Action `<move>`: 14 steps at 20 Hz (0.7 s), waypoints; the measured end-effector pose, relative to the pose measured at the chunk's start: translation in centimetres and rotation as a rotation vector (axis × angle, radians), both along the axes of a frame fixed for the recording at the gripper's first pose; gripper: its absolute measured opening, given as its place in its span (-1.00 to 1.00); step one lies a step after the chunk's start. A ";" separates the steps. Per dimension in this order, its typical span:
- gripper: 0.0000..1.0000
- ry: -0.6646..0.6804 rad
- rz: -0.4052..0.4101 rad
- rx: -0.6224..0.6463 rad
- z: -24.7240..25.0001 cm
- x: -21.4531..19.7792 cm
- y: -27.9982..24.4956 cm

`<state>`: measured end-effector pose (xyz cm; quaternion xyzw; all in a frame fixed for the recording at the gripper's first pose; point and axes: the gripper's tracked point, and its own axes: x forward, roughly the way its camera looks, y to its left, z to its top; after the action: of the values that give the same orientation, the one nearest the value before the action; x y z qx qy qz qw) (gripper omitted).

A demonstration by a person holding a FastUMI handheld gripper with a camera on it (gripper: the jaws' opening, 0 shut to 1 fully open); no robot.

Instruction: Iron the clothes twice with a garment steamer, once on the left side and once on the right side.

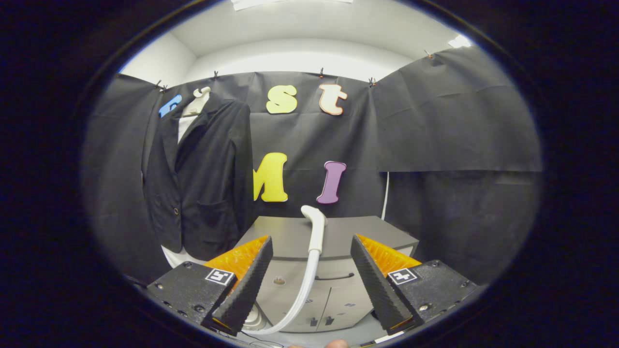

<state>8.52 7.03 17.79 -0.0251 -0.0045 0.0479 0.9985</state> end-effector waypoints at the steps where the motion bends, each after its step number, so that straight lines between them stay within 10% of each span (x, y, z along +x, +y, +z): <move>1: 1.00 0.013 0.003 -0.009 0.9 0.8 0.4; 14: 1.00 0.433 0.100 -0.035 -0.4 15.6 3.6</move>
<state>24.09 10.61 17.34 -0.0311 0.2098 0.1018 0.9719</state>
